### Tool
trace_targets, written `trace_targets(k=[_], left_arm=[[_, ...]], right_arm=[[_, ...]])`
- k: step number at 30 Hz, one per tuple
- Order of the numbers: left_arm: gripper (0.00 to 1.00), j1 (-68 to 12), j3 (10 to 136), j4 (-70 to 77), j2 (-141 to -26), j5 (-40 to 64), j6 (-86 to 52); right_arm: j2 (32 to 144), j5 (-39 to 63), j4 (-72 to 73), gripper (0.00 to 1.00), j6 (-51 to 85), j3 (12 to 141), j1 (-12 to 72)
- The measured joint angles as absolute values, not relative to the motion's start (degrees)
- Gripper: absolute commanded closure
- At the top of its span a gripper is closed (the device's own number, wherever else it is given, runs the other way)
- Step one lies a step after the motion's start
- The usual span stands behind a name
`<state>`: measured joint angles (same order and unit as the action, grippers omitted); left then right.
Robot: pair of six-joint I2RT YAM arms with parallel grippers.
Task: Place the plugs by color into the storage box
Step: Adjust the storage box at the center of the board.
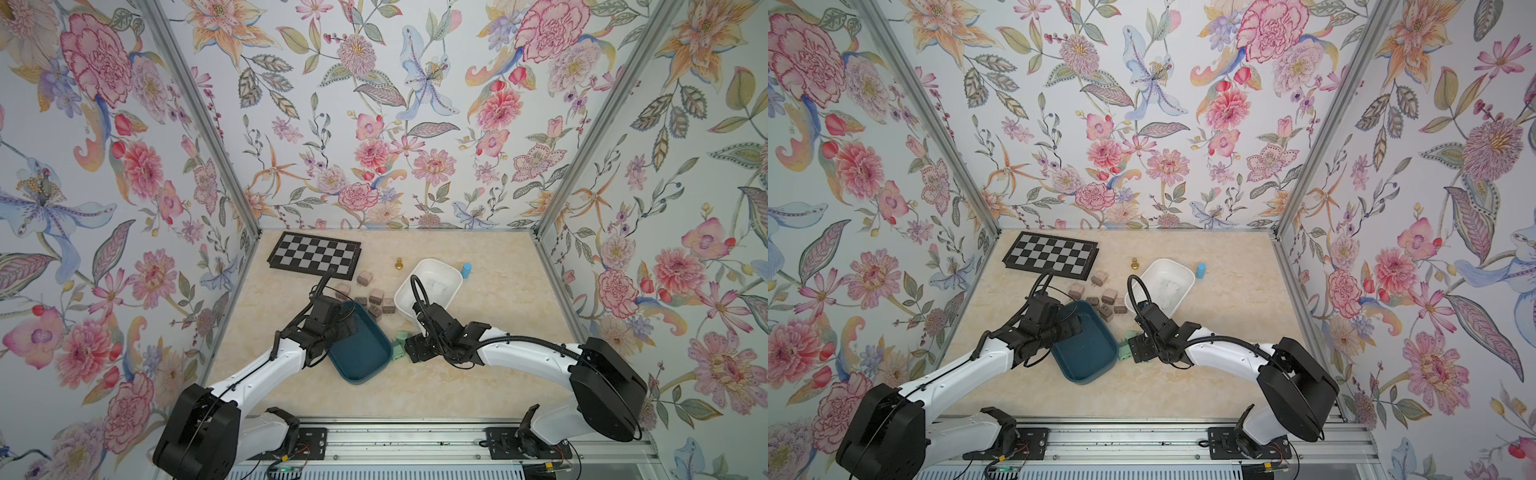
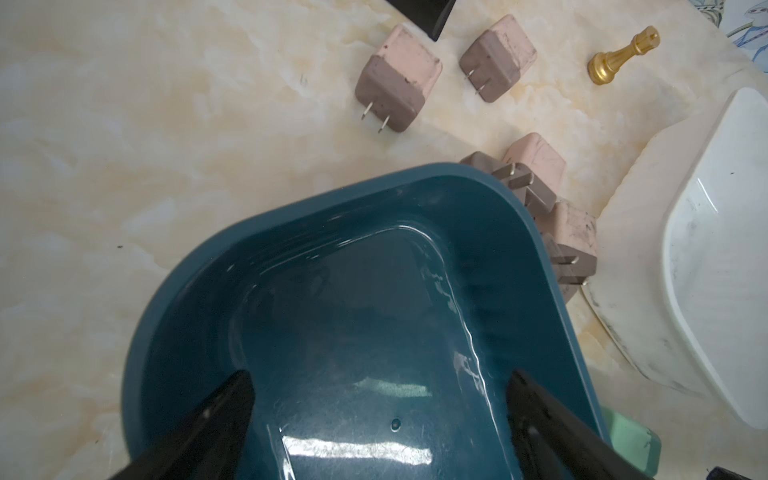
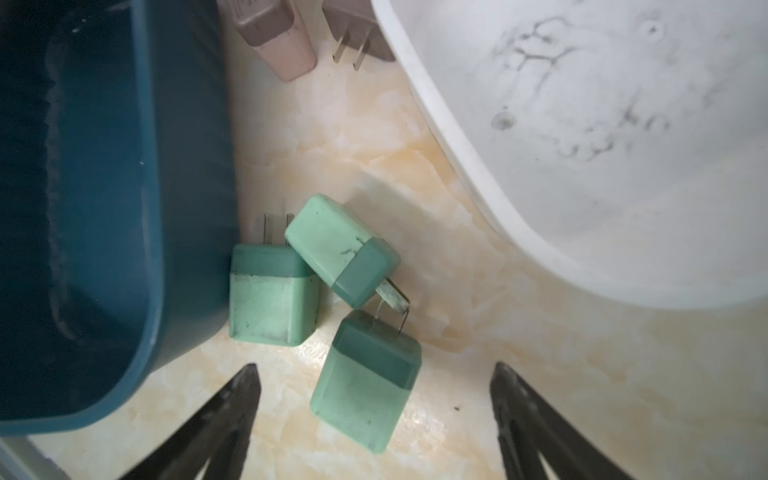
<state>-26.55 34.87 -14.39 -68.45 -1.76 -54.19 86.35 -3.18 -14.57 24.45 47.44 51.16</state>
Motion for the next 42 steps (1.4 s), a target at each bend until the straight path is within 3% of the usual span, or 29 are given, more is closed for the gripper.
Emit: trace_targets(k=[25,32,42], left_arm=[[0.06,-29.56,29.71,-27.29,-51.64,0.71,-64.16],[0.11,-29.71,23.18,-24.58,-53.15,1.32,-67.53],[0.11,-29.76,31.77,-26.89,-57.87,-1.74,-65.34]], right_arm=[[93.12,-3.20,-14.76,0.31,27.09,48.05,51.16],[93.14,-3.14,-14.76,0.39,27.05,47.92,51.31],[92.18,-2.39,-14.79,0.43,27.03,47.55,51.31]])
